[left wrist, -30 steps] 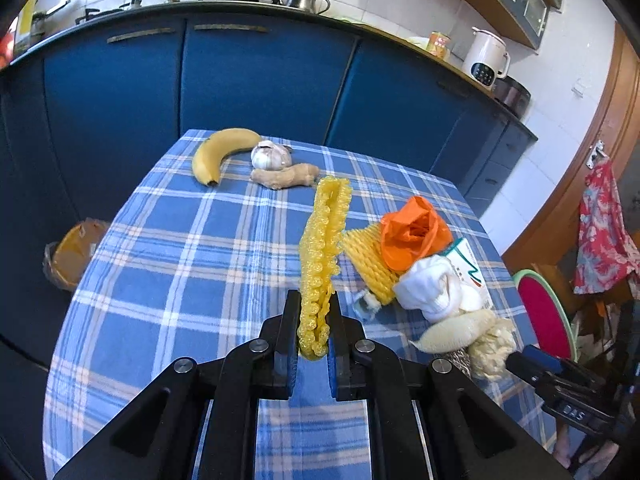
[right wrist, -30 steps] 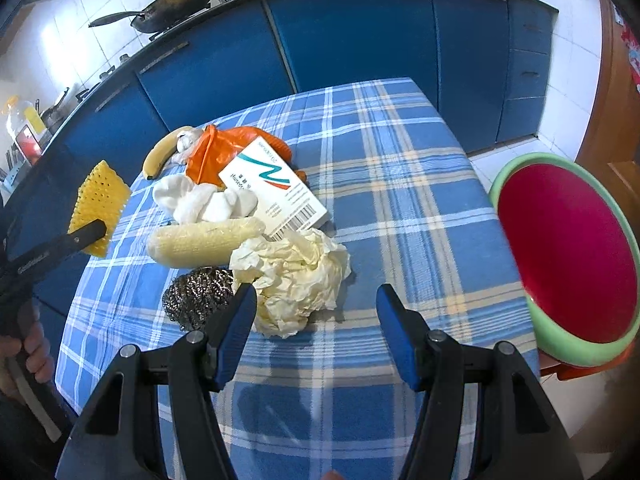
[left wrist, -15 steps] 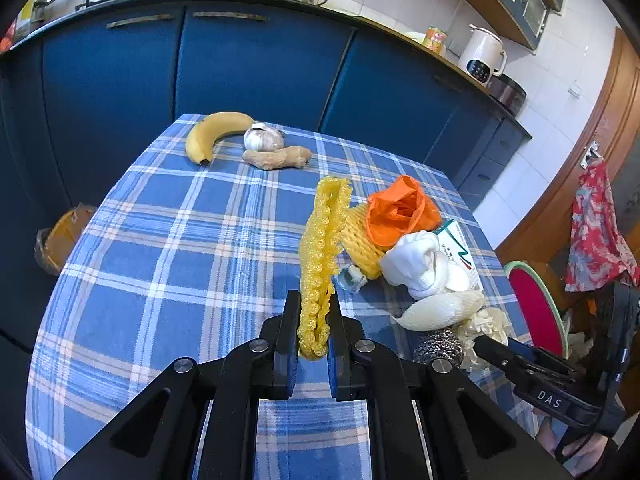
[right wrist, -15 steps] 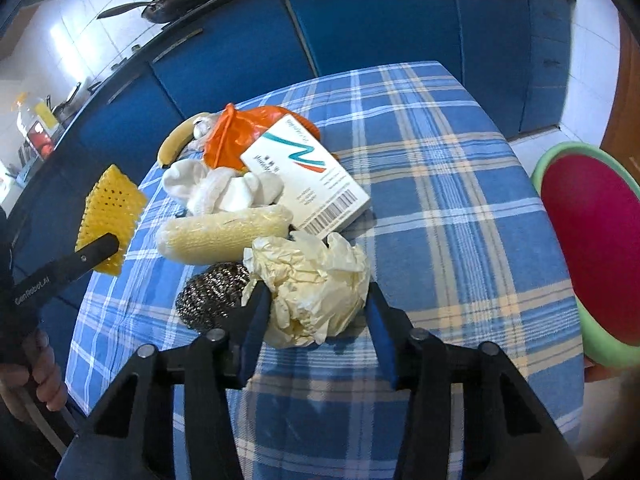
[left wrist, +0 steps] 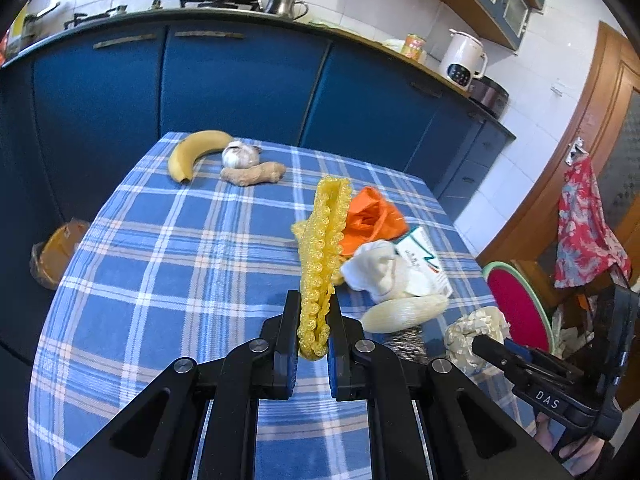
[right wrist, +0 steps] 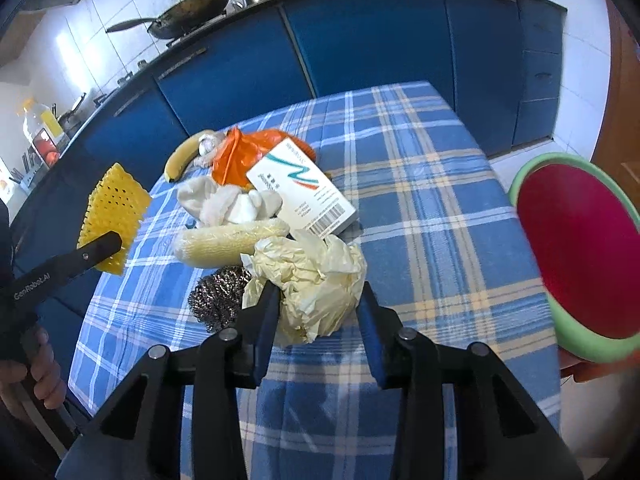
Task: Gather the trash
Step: 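Grasp a yellow foam net with the left tool while the right tool grasps crumpled paper, then carry both items over the red bucket and open both tools to drop them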
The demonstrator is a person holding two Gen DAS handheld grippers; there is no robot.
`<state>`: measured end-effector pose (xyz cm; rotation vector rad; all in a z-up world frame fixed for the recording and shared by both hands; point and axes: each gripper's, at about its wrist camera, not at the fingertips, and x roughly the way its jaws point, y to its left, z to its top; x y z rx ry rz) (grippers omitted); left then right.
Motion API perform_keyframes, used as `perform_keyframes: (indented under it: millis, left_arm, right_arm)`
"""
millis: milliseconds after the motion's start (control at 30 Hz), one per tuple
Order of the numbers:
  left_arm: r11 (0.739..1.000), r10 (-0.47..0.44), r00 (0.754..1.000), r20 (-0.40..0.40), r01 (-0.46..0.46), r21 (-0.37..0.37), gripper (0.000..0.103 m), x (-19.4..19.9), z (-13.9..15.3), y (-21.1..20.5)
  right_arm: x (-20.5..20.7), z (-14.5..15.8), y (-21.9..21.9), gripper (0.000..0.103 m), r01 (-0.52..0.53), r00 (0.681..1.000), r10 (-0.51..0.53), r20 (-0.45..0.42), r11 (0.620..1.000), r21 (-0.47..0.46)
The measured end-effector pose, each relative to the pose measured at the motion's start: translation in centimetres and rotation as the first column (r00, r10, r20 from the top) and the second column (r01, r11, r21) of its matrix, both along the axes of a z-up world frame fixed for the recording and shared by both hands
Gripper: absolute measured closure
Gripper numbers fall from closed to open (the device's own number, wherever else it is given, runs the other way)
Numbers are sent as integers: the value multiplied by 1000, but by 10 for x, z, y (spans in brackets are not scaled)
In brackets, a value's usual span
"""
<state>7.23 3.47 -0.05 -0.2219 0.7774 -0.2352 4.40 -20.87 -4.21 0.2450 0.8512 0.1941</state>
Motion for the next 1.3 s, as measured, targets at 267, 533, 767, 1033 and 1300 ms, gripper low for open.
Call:
perform_keyframes:
  millis: [267,533,767,1033,1300]
  left_arm:
    - [998,-68,997,38,67,6,92,-9,19,-27]
    - [989,-149,986,69,148,25,92,-12,34,-63]
    - [972,-234,968,87,233,28,92,-12,46,-104]
    - [944,-330,940,82,328,38,92,-8,49,-157]
    - [910,-415,906,80,412,52,92,0,40,-213]
  right_arm:
    - [-21,24,-17,62,47,996,-47,69,999,7]
    - [-42,45,-46,62,128,985,-128,117,992,6]
    - [-57,54,-79,61,207,968,-207,140,978,13]
    - [-71,55,-122,61,306,941,-305,146,952,20]
    - [-80,49,-164,61,393,909,-394,136,919,35]
